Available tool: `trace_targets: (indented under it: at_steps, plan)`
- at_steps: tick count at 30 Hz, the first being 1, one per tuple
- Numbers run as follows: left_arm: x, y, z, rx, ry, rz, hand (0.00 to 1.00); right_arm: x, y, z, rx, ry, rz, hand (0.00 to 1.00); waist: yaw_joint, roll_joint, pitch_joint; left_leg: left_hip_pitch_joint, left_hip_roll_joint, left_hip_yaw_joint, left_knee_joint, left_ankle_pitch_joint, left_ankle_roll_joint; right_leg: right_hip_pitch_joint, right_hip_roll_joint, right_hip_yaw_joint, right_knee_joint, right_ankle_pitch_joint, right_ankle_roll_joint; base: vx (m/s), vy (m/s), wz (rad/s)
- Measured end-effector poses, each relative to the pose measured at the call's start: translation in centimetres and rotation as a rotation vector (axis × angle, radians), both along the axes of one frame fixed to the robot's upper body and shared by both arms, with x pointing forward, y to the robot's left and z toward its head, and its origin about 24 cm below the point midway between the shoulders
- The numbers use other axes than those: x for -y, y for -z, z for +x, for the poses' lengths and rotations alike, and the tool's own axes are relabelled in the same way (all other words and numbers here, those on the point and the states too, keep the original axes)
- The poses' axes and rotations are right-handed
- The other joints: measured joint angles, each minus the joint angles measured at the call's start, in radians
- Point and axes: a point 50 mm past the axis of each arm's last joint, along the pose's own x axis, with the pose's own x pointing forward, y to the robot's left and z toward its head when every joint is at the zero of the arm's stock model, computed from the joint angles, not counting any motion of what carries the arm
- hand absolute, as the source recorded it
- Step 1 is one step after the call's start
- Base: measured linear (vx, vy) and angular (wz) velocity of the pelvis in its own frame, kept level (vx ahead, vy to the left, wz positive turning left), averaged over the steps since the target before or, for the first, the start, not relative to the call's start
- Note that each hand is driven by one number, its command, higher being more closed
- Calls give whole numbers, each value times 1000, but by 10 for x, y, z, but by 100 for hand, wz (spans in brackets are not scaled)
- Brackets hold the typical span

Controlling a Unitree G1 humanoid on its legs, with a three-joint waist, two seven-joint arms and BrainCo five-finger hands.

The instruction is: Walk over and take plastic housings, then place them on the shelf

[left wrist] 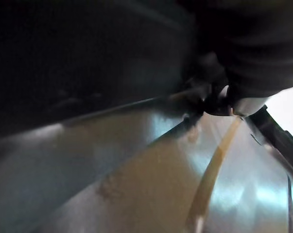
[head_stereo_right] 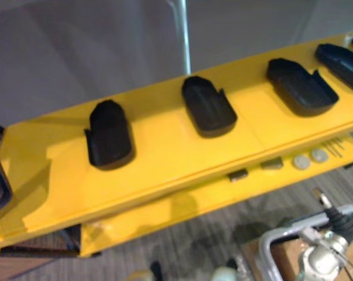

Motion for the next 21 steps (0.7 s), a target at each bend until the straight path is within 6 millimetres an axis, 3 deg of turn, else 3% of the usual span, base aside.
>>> trace_targets:
  at_steps: [7,10,15,21]
  plan:
    - [-6,9,28,-192,31,-158,100,11,4,0,-60,-7,-18,0,-14,-3,-1,9,2,27,3,-4,0,-10,5,28,2,2,-1,-9,4,-9]
    - [-9,12,31,-264,22,-203,100,12,6,1,-69,-4,-14,0,-17,-8,2,6,5,36,22,-17,-1,-14,7,38,6,3,-1,-1,8,-11]
    - [-17,-3,35,-309,-44,-228,100,7,12,6,-88,-30,3,0,-19,-39,20,-41,25,33,104,-55,-1,-26,16,40,12,4,-3,-1,0,-1]
    - [-23,-5,31,-362,-93,-217,100,-2,17,14,-88,-55,17,0,-15,-58,42,-81,41,31,181,-92,3,-29,22,38,15,4,-4,-6,3,1]
